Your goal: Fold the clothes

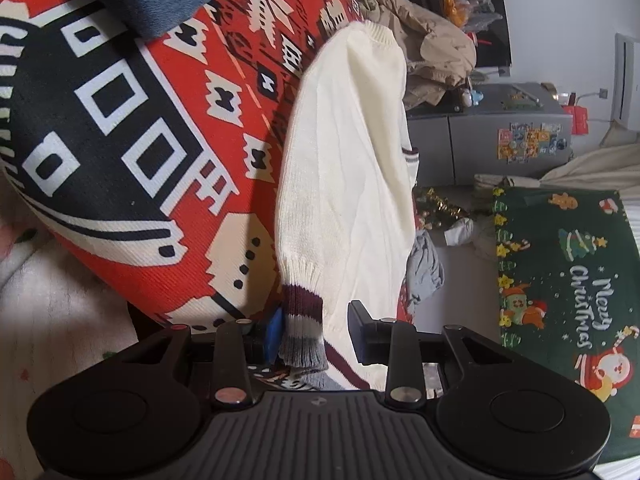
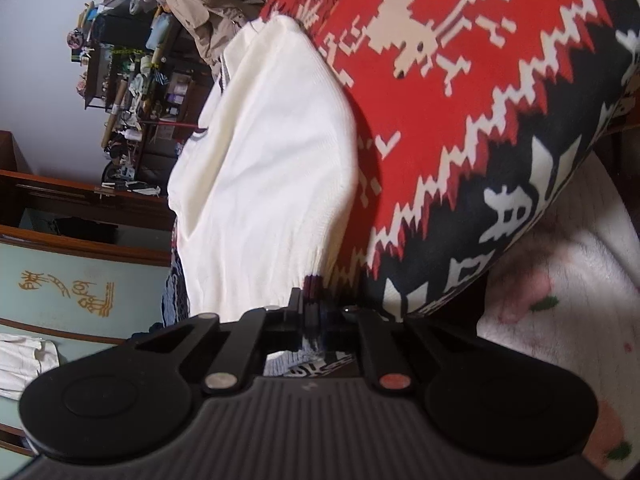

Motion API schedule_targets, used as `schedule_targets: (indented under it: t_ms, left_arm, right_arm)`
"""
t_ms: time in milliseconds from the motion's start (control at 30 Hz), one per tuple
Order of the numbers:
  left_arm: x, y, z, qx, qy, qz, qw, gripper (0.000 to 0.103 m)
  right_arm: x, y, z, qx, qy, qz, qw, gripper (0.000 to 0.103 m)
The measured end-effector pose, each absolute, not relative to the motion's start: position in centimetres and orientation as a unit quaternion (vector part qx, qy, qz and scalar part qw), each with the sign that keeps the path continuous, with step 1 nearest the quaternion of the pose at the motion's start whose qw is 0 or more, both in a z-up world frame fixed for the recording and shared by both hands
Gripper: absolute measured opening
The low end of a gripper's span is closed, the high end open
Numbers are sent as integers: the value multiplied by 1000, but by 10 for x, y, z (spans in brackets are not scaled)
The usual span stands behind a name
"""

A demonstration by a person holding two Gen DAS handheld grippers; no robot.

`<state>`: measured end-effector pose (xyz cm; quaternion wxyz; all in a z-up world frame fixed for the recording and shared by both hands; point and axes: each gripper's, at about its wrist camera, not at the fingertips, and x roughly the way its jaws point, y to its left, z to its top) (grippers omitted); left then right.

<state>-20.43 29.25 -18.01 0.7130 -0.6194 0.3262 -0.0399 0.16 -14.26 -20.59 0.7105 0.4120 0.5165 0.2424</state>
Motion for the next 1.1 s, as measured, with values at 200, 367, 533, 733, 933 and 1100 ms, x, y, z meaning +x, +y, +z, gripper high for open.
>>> schedule_targets:
  t_ms: [200, 367, 533, 733, 933, 1100]
  left_arm:
    - [-201, 294, -178, -632, 308, -66, 708, 33]
    - [-190, 287, -179, -625, 319, -80, 708, 33]
    - [-172, 276, -181, -606, 348, -90, 710, 33]
    - [-172, 279, -177, -594, 350, -60, 722, 25]
    - [-181, 281, -168, -548, 374, -24, 748, 7]
    - [-198, 299, -160, -516, 388, 41, 763, 6]
  right_arm:
    - [5, -150, -204, 442, 504, 249, 699, 8]
    - [9, -147, -206, 437, 508, 251, 699, 8]
    - [6, -155, -208, 439, 509, 251, 697, 8]
    - [-8, -178, -212, 442, 508, 250, 696, 8]
    - [-12, -180, -211, 432, 509, 249, 702, 8]
    - [-13, -189, -204, 421, 493, 228, 726, 7]
